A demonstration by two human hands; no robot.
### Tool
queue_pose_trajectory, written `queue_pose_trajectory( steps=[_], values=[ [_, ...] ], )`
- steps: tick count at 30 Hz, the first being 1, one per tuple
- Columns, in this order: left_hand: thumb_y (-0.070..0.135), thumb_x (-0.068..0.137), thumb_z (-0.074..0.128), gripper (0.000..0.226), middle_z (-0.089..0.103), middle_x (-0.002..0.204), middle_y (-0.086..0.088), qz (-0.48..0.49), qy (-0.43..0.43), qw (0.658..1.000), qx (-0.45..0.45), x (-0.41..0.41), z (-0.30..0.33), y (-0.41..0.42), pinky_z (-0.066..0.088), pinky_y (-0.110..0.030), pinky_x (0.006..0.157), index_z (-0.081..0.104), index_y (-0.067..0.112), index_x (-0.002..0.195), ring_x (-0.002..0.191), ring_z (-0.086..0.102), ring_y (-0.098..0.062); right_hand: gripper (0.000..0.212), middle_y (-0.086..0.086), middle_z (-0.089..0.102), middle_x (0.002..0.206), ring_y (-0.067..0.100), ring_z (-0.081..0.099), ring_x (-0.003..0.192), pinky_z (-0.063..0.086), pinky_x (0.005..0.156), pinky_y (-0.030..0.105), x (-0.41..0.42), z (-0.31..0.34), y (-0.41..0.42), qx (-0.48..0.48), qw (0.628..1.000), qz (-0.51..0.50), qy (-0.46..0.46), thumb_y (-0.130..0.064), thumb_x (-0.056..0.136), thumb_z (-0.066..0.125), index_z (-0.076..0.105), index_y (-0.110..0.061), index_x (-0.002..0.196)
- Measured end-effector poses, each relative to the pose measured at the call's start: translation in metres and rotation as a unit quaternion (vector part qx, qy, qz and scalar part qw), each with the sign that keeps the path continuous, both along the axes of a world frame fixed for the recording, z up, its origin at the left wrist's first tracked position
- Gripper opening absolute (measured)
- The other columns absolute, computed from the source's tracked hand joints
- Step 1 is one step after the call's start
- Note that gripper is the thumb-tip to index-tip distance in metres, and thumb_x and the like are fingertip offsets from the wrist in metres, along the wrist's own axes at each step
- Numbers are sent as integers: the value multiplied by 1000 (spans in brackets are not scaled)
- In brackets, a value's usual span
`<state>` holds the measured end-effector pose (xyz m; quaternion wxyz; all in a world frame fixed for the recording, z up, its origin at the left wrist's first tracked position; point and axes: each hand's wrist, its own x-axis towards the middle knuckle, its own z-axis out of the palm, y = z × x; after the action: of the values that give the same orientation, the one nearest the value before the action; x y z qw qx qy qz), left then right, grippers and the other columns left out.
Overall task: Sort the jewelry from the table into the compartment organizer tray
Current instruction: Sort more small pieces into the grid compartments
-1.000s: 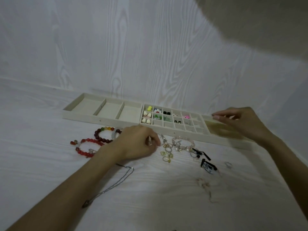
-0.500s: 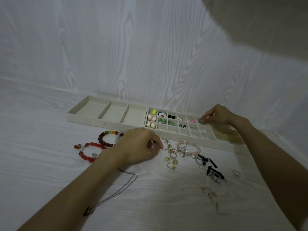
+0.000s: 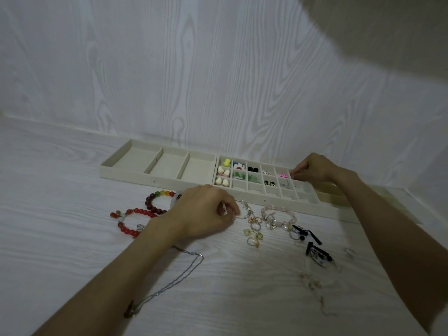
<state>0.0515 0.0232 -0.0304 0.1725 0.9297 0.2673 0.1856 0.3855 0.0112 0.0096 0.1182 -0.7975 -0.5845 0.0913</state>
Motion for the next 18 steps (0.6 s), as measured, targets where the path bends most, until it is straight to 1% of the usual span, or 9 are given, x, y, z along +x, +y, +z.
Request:
queue_pose_trajectory(
  steps=[2, 4, 6, 7, 9, 11, 15, 17, 18],
  values=[
    [32, 87, 59, 19, 69, 92, 19, 0, -7, 1000, 1, 0, 1, 0, 30, -3, 62, 71, 39, 99, 80, 56, 3, 16, -5, 71, 76, 2, 54, 67, 40, 62, 21, 1, 1, 1, -5, 1000, -5, -3, -20, 81, 73, 76, -17, 96],
    [32, 87, 59, 19, 69, 93, 19, -3, -9, 1000, 3, 0, 1, 0, 30, -2, 61, 71, 38, 100, 81, 57, 3, 16, -22, 65, 57, 1, 53, 64, 39, 58, 17, 1, 2, 1, -8, 1000, -5, -2, -20, 81, 73, 76, -16, 96],
    [32, 87, 59, 19, 69, 92, 19, -5, -9, 1000, 4, 0, 0, 0, 29, -2, 60, 71, 38, 100, 79, 55, 4, 16, -26, 57, 44, 2, 51, 60, 37, 56, 15, -1, 4, 0, -8, 1000, 1, -7, -20, 80, 74, 76, -16, 96],
    [32, 87, 59, 19, 69, 91, 19, -5, -10, 1000, 1, 0, 0, 0, 29, -3, 60, 71, 38, 100, 79, 56, 4, 17, -22, 57, 45, 3, 50, 59, 37, 56, 15, -3, 7, -2, -6, 1000, 5, -12, -22, 79, 75, 76, -16, 95],
    [32, 87, 59, 19, 69, 90, 19, -4, -13, 1000, -2, 0, -1, 1, 32, -4, 61, 71, 39, 99, 79, 57, 3, 20, -15, 59, 57, 5, 49, 60, 37, 59, 15, -4, 17, -8, 3, 999, 15, -28, -24, 78, 75, 76, -15, 97],
    [33, 86, 59, 18, 69, 88, 19, -3, -16, 1000, -7, 0, -2, 0, 34, -5, 61, 71, 40, 98, 80, 59, 2, 22, -6, 58, 62, 6, 48, 58, 36, 59, 14, -5, 31, -19, 36, 999, 15, -38, -24, 80, 74, 76, -14, 99],
    [30, 86, 63, 16, 64, 77, 28, 0, -44, 998, -46, 1, -2, -1, 35, -4, 57, 73, 40, 94, 78, 60, 4, 14, 3, 63, 70, 4, 44, 54, 36, 59, 11, -20, 52, -65, 193, 979, 18, 70, -24, 82, 71, 76, -20, 95],
    [26, 85, 67, 16, 65, 75, 28, 1, -90, 990, -106, 3, 1, 0, 39, -6, 63, 74, 35, 97, 75, 60, 6, 12, 0, 67, 74, 2, 44, 55, 37, 57, 9, -31, 53, -89, 222, 969, 30, 105, -23, 82, 71, 76, -22, 93],
    [22, 84, 69, 18, 68, 77, 23, -2, -126, 980, -156, 3, 2, 1, 43, -9, 66, 74, 31, 99, 73, 61, 4, 11, -2, 67, 75, 1, 45, 55, 37, 56, 7, -36, 50, -97, 219, 969, 35, 113, -22, 82, 71, 76, -23, 92]
  ],
)
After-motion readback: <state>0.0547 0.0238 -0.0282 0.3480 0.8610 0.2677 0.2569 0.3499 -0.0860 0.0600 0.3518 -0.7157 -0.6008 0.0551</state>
